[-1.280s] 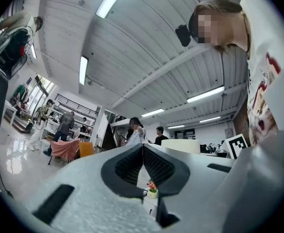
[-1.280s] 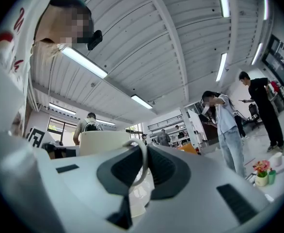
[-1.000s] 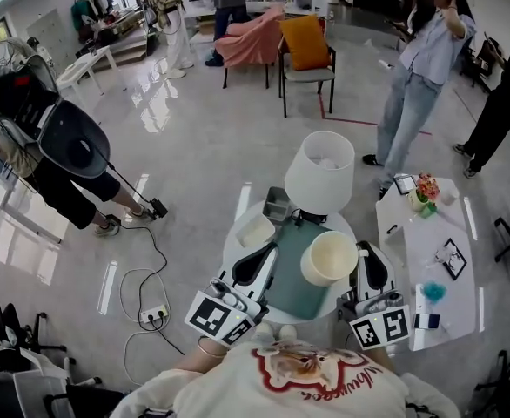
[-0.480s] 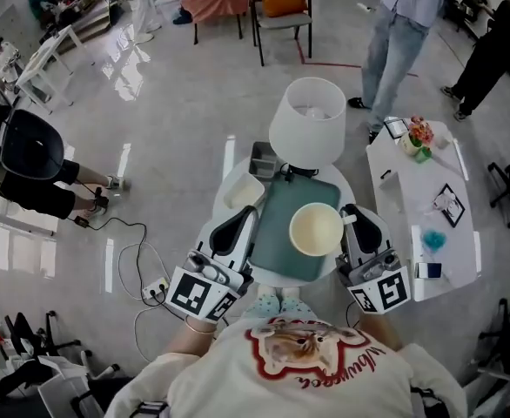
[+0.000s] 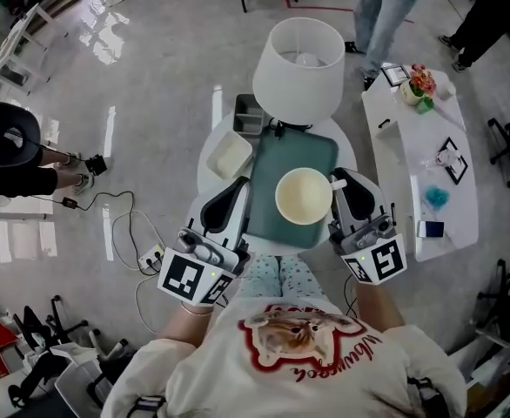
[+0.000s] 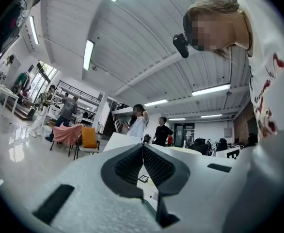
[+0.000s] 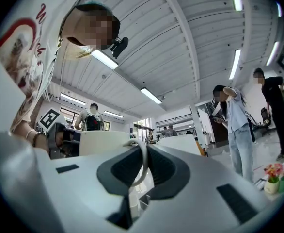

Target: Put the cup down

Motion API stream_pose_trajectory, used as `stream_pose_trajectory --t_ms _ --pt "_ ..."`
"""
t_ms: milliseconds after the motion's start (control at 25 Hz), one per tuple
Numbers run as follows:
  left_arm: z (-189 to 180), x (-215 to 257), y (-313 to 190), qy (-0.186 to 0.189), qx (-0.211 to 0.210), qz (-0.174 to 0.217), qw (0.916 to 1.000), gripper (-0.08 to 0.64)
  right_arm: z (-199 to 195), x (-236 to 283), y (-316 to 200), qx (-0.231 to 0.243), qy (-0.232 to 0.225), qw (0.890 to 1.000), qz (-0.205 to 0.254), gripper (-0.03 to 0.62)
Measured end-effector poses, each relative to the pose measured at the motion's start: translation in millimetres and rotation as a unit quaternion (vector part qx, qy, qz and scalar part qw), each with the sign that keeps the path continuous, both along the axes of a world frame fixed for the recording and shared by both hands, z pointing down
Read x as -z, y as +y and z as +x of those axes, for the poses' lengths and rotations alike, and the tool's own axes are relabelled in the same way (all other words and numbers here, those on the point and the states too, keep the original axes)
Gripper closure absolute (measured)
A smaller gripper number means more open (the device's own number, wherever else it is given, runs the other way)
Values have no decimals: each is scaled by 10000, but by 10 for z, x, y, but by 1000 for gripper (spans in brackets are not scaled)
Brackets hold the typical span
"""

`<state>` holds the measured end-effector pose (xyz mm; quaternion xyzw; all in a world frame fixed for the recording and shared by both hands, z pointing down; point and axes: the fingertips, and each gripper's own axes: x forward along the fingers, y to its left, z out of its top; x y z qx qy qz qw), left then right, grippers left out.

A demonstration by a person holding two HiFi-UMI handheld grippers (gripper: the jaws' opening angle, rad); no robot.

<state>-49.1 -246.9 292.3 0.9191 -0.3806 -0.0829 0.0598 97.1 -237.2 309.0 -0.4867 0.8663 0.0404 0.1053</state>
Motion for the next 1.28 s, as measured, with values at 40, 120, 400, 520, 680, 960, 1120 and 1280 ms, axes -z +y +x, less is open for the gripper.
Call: stream_pose_trajectory --t_ms 40,120,400,520,680,960,1120,1280 --pt "21 -38 -16 2 -9 -27 10000 543 6 -40 -22 8 7 10000 -14 545" --pt "39 -105 -58 12 0 -76 10000 543 9 -116 -73 29 25 10000 -28 545" --pt "11 -334 -157 -70 53 -286 9996 543 -23 -430 -227 50 -60 9996 -287 545" --pt "29 -451 -159 -103 60 -403 9991 543 -52 -564 -258 94 -96 9992 -365 545" --pt "23 -609 -174 -135 108 -523 9985 543 -93 -793 -317 181 -45 9987 -476 545" --pt "-120 -834 -290 -180 335 -626 9973 543 -162 -1240 -442 324 105 9967 -741 545" --pt "-189 -941 -311 -196 460 -716 9962 543 -230 -1394 -463 420 109 9955 -843 545" --pt "-194 -1040 -284 -208 483 -802 9954 543 -298 -1508 -477 505 122 9946 -896 545"
